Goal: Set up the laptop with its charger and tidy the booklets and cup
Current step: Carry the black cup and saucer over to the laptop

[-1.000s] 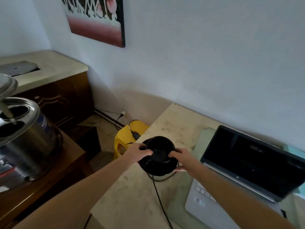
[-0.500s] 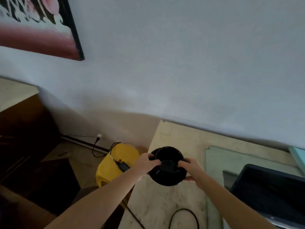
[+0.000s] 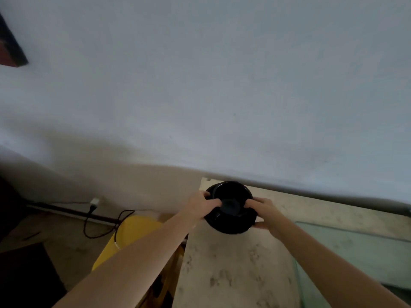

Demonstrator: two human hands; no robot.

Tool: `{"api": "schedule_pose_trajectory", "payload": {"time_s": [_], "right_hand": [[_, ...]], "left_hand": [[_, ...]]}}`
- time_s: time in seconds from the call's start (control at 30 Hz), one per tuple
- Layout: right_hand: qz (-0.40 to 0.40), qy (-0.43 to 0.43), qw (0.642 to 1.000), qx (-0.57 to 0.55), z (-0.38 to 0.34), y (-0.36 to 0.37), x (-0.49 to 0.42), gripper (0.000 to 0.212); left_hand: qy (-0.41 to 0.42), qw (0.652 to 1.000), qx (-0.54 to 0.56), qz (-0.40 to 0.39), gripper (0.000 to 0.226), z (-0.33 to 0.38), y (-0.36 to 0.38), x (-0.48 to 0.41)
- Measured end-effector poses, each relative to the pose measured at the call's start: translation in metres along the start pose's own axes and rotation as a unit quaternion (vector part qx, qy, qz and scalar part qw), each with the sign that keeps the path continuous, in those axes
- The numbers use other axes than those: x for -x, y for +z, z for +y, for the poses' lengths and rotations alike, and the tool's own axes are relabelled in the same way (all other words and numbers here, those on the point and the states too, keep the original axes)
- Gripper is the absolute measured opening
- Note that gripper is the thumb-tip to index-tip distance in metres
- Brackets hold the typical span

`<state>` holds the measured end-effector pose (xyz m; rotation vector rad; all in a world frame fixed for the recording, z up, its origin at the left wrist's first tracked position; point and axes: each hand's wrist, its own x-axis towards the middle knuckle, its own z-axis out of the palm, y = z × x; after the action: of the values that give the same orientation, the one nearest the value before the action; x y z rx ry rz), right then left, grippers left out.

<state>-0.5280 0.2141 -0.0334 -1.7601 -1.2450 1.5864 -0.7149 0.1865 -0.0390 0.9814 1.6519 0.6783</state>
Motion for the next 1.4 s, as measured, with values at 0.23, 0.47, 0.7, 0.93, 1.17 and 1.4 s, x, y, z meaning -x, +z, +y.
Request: {"api": "schedule_pose_trajectory", "payload": {"time_s": [0.23, 0.47, 0.7, 0.93, 1.17, 1.4], "right_hand": [[-0.009, 0.000, 1.000, -0.006, -0.005, -0.013, -0.044, 0.019], [-0.014, 0.002, 1.000, 0.003, -0.001, -0.022, -0.064, 0.022], [-0.015, 0.003, 1.000, 0.003, -0.001, -0.020, -0.075, 0.024], [-0.003, 0.007, 1.000, 0.015, -0.004, -0.017, -0.076, 0.015], [0.005, 0.002, 1.000, 0.025, -0.004, -0.017, -0.079, 0.020], [0.016, -0.005, 0.999, 0.037, -0.003, -0.015, -0.080, 0.022]], "left_hand": [[0.014, 1.000, 0.005, 0.021, 0.031, 0.013, 0.010, -0.048], [-0.001, 0.999, 0.047, 0.016, 0.025, 0.013, 0.022, -0.065], [-0.009, 0.998, 0.056, 0.026, 0.029, 0.014, 0.021, -0.073], [-0.020, 0.998, 0.064, 0.021, 0.024, 0.013, 0.022, -0.080], [-0.012, 0.998, 0.051, 0.027, 0.024, 0.011, 0.024, -0.084], [-0.005, 0.999, 0.028, 0.033, 0.036, 0.011, 0.027, -0.083]]}}
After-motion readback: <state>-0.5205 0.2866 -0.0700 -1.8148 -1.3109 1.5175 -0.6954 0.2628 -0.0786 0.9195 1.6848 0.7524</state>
